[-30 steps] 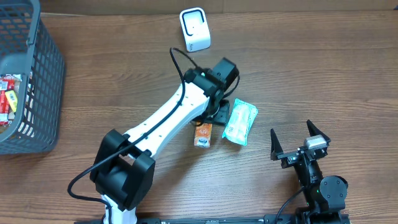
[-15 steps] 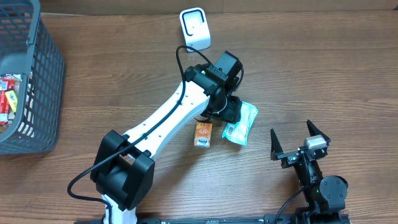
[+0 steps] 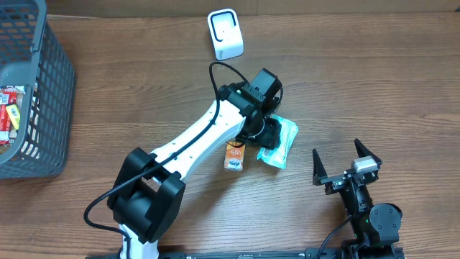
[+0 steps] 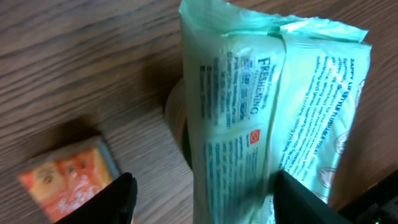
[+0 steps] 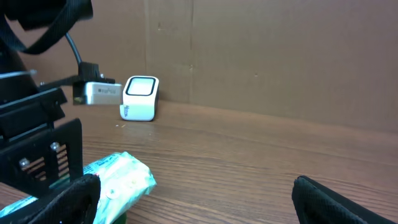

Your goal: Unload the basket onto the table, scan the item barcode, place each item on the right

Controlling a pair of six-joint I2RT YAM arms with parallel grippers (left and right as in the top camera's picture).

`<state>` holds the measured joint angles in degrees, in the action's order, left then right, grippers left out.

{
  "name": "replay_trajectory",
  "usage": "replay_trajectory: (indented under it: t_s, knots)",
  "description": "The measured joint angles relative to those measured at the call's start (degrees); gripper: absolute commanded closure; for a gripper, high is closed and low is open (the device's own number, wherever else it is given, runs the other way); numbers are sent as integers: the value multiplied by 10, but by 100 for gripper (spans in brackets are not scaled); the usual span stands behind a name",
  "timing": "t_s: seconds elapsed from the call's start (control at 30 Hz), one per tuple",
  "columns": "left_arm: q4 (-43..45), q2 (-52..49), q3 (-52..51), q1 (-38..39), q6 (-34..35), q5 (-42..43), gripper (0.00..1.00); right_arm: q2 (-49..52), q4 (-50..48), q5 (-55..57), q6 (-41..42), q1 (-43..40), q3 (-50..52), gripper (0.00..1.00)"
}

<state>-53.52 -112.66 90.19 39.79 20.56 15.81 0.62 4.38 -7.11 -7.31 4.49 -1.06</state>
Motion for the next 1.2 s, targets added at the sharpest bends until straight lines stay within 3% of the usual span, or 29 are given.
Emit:
replay_trajectory:
  t_s: [0.07,0.13,0.27,0.73,0.97,1.2]
  knots:
    - [11,0,-8,0,-1,13,59,0,0,0,0,0,0,0]
    - [17,2,-10,0,-1,23,77,0,0,0,0,0,0,0]
    - [23,2,-10,2,-2,42,96,0,0,0,0,0,0,0]
    - [14,2,26,-10,-2,83,96,0,0,0,0,0,0,0]
    - [14,2,89,-46,-2,147,96,0,0,0,0,0,0,0]
    - [-20,2,93,-88,-12,143,96,0,0,0,0,0,0,0]
